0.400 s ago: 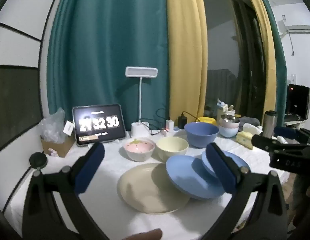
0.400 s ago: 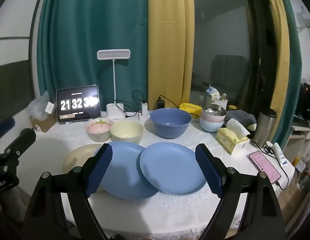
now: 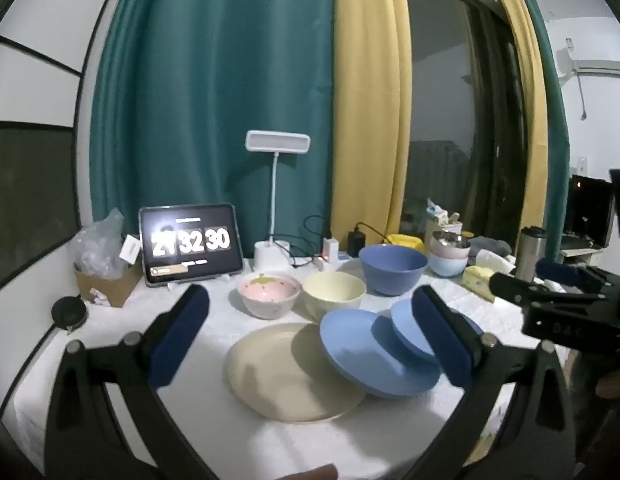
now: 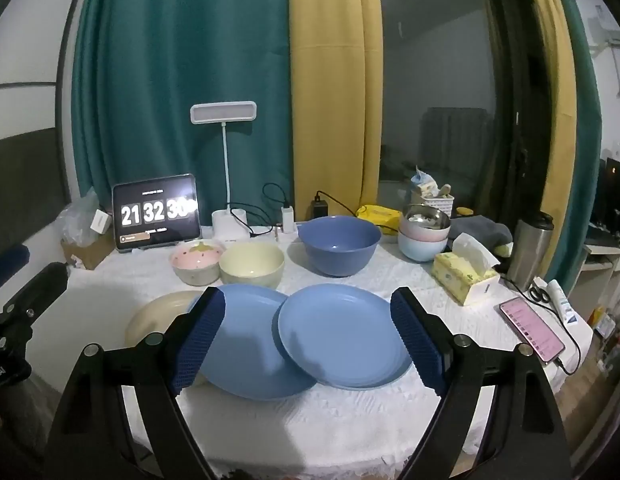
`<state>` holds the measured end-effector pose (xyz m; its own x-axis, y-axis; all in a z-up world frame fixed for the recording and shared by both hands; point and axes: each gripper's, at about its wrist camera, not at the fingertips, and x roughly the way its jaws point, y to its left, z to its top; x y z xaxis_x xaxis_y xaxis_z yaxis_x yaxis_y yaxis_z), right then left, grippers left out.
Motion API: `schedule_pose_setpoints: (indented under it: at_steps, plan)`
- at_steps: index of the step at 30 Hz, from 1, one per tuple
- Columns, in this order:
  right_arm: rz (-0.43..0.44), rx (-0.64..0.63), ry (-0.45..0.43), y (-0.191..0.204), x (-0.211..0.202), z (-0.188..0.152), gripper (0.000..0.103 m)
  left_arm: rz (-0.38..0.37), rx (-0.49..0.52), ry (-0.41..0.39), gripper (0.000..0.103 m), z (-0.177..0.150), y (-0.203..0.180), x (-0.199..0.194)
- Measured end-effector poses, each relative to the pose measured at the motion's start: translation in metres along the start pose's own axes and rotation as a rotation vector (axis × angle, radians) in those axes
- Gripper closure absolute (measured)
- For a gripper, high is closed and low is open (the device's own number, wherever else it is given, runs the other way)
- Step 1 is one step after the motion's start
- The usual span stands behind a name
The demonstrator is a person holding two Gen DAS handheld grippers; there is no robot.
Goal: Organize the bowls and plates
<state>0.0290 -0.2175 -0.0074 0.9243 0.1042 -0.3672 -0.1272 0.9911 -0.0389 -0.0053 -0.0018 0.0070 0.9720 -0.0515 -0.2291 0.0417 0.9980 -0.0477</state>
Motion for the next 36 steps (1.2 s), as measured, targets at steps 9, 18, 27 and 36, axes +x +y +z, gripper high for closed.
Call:
schedule_pose_setpoints:
  at_steps: [9, 18, 27, 36]
  plan:
    - [0.000, 0.002, -0.010, -0.004, 0.008, -0.002, 0.015, 0.004, -0.029, 0.006, 0.001, 0.006, 0.001, 0.004]
    - [-0.002, 0.008, -0.024, -0.010, 0.002, -0.001, 0.015, -0.005, -0.013, -0.006, 0.001, 0.006, -0.012, 0.009]
    - [-0.001, 0.010, -0.014, -0.015, 0.004, -0.001, 0.015, -0.002, -0.005, -0.015, 0.001, 0.001, -0.017, 0.007]
    - [0.006, 0.003, -0.005, -0.017, 0.008, -0.001, 0.015, 0.006, -0.020, -0.016, 0.001, 0.000, -0.019, 0.009]
